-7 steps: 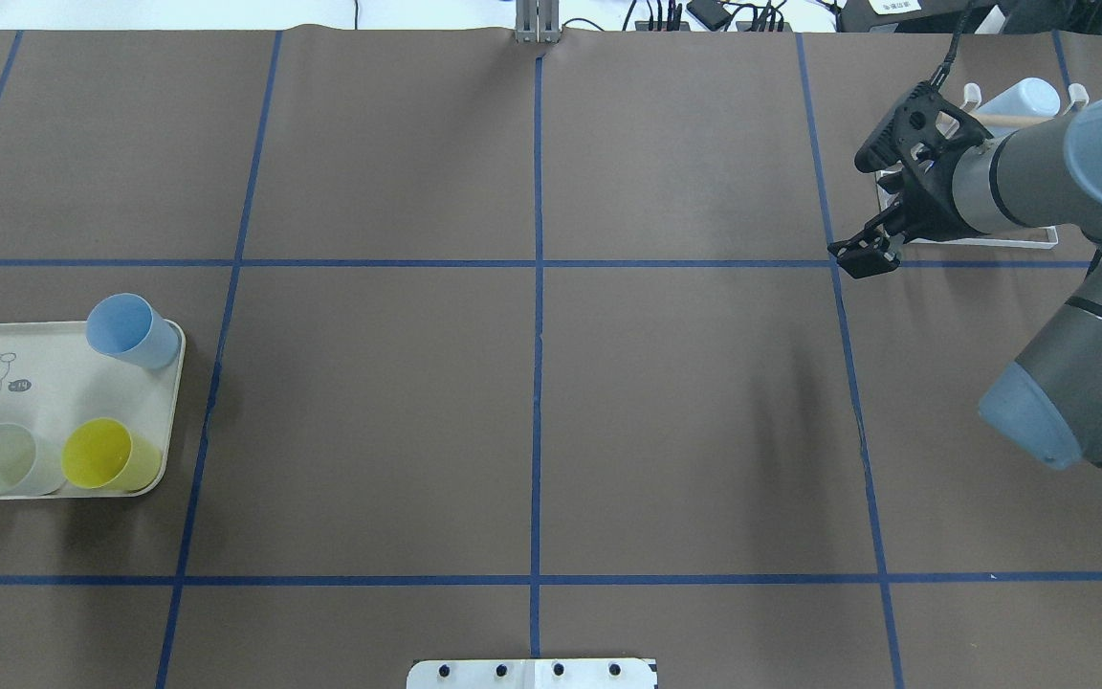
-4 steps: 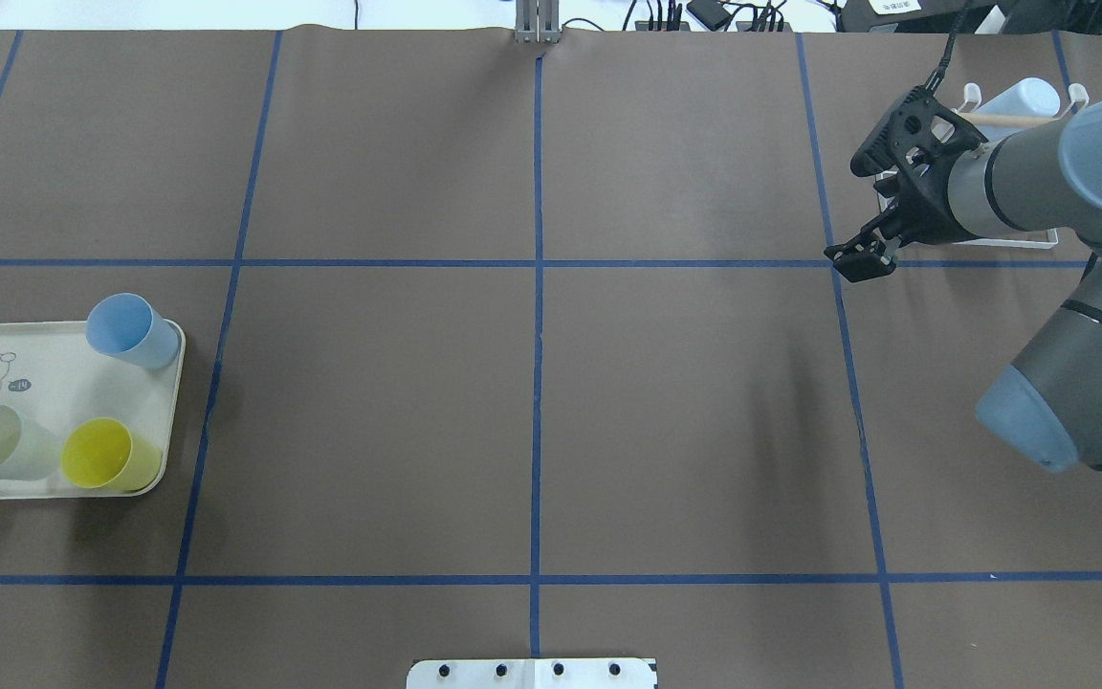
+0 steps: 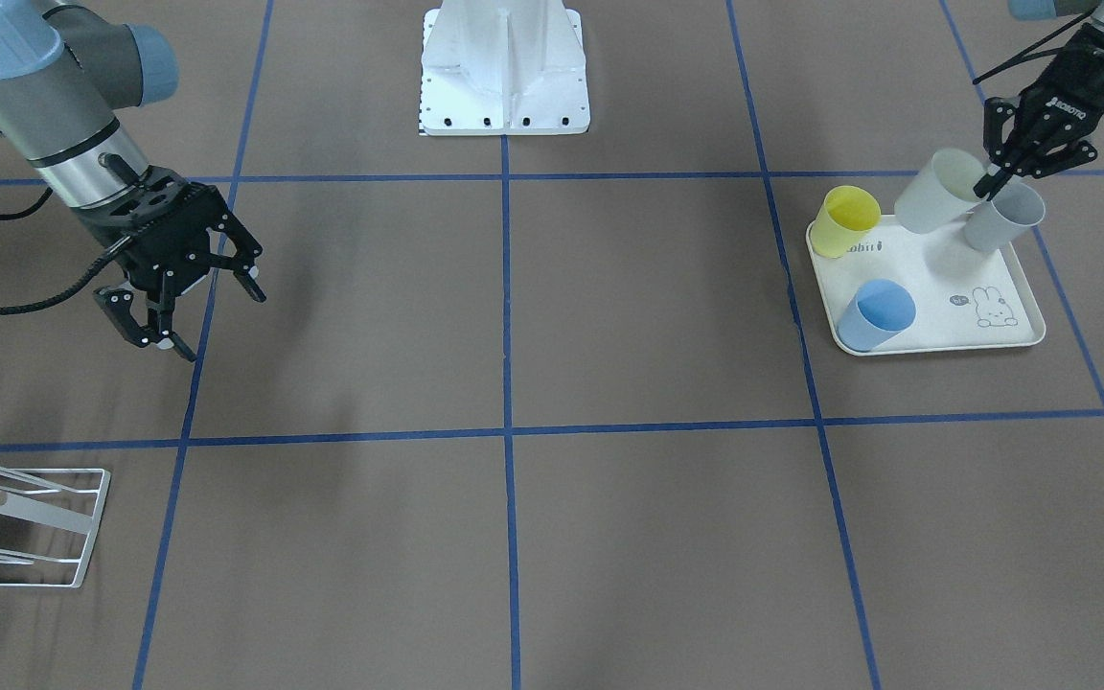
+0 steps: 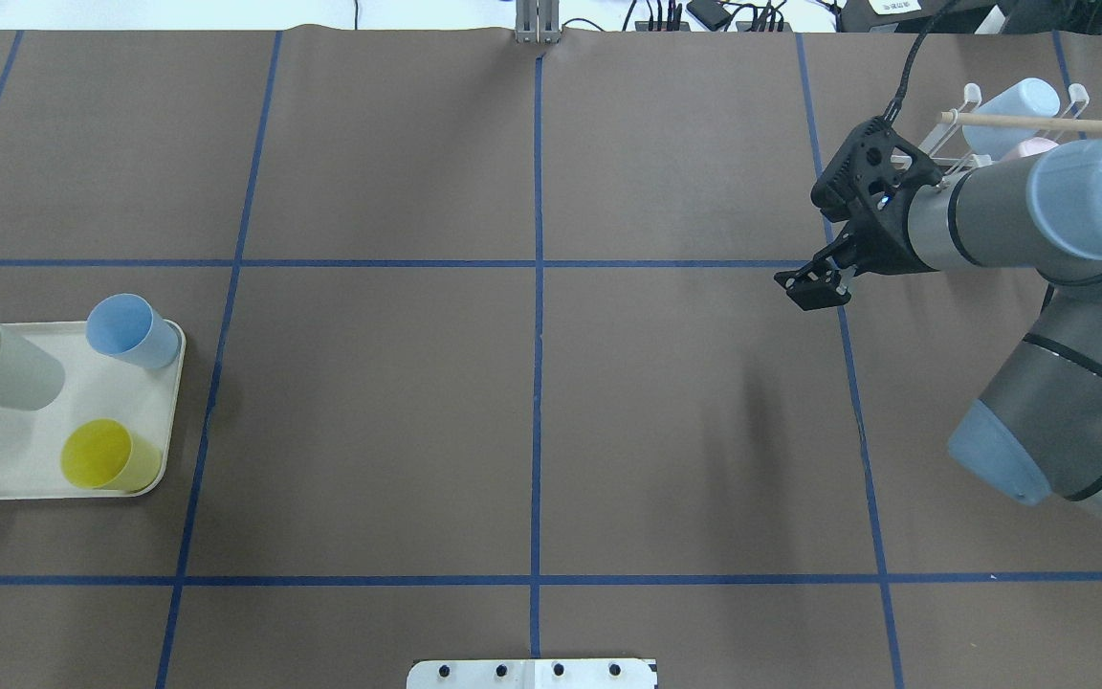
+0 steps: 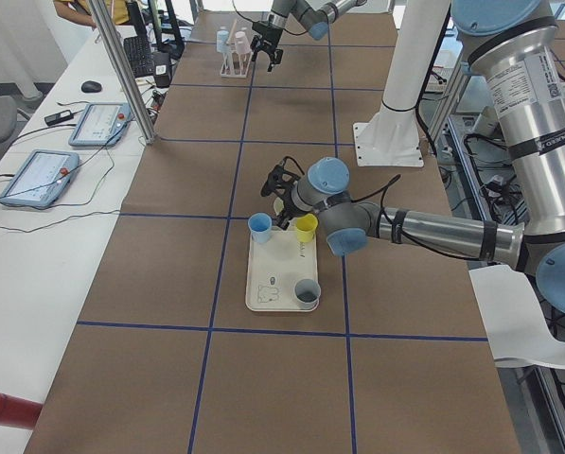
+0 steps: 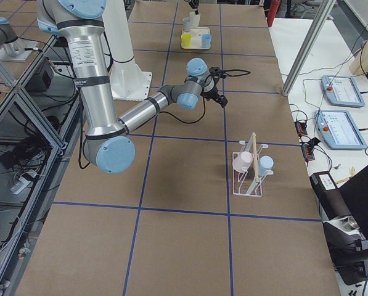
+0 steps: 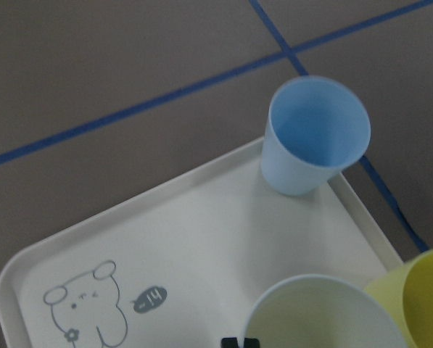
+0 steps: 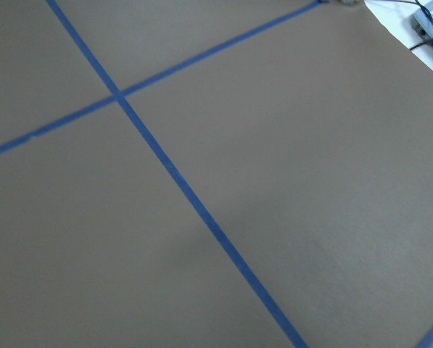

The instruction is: Transfer IKEA cup to right arm and place on rack

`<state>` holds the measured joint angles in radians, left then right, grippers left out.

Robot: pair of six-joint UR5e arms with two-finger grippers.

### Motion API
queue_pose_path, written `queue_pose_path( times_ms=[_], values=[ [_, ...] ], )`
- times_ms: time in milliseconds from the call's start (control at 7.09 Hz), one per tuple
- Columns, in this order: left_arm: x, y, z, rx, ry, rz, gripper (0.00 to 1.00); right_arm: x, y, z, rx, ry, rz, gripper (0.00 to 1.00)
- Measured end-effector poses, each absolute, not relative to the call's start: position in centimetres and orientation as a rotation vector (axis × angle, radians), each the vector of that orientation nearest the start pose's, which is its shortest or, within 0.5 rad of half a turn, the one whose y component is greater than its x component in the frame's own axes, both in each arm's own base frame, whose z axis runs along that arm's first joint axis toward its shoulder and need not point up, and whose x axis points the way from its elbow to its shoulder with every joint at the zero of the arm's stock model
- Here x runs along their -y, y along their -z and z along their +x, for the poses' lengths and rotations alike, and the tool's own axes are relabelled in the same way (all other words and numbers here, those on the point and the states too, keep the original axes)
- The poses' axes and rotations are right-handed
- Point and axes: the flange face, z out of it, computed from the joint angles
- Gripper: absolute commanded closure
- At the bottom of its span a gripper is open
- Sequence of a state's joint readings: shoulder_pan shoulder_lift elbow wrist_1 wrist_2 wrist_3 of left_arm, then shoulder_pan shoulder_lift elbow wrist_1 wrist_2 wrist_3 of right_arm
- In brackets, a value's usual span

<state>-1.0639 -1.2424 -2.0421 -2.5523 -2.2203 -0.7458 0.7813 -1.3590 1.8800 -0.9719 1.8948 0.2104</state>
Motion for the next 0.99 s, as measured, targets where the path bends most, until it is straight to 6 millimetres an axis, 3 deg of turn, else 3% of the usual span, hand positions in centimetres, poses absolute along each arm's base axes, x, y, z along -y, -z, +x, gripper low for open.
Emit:
queue_pose_path(
  times_ms=[423, 705, 988],
  values=[
    [38.4, -32.9, 14.9, -1.406, 0.021, 0.373, 1.0, 43.3, -29.1, -37.0, 0.961, 0.65, 0.909, 0.01],
    [38.7, -24.8, 19.5, -1.585, 0.062, 0.213, 1.0, 41.2, -23.9, -41.3, 1.021, 0.613, 0.976, 0.01],
    [38.0, -20.2, 23.6, -1.675, 0.089, 0.099, 1.0, 37.7, -18.8, -45.8, 1.072, 0.606, 1.05, 0.01]
  ],
)
